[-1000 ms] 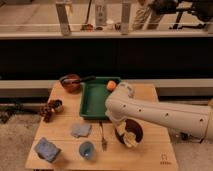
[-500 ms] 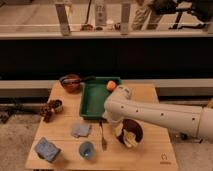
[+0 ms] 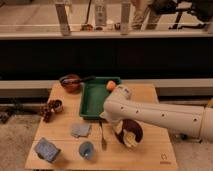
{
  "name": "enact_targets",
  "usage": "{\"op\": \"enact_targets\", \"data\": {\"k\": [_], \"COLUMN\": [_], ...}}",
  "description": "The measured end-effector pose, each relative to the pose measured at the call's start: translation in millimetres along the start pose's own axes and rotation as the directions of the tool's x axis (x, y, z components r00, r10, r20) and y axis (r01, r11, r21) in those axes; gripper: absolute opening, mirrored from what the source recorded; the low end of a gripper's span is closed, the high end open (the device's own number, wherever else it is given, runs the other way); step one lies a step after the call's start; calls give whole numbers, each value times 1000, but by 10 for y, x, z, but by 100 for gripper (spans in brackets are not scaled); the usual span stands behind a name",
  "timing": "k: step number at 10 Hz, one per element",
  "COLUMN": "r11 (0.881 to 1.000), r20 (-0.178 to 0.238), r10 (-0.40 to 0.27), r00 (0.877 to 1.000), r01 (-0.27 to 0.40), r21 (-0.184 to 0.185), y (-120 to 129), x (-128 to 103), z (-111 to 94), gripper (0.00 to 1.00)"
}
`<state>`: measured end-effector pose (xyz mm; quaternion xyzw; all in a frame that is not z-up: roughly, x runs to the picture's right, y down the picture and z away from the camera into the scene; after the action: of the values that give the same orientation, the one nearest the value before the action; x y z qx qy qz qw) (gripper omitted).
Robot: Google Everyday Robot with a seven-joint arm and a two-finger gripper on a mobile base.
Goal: Place fork in plastic cup
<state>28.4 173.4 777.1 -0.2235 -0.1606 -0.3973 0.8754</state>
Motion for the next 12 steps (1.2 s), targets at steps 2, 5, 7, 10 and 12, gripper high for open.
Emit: {"op": "enact_targets", "data": {"k": [2,5,7,10,12], "r11": [991,953,917,871,857], "r20": [17,31,44,24,7], "r10": [-137,-301,-398,-488,-512], "r00": [990,953,916,872,859], "r01": [136,302,399,489,511], "r21": [4,-7,-19,-55,-75], "y": [-54,-142,-189,-219,-230], "x": [-6,-97,-186,-294,-340], "z": [64,157,219,275,292], "gripper": [80,80,80,80,80]}}
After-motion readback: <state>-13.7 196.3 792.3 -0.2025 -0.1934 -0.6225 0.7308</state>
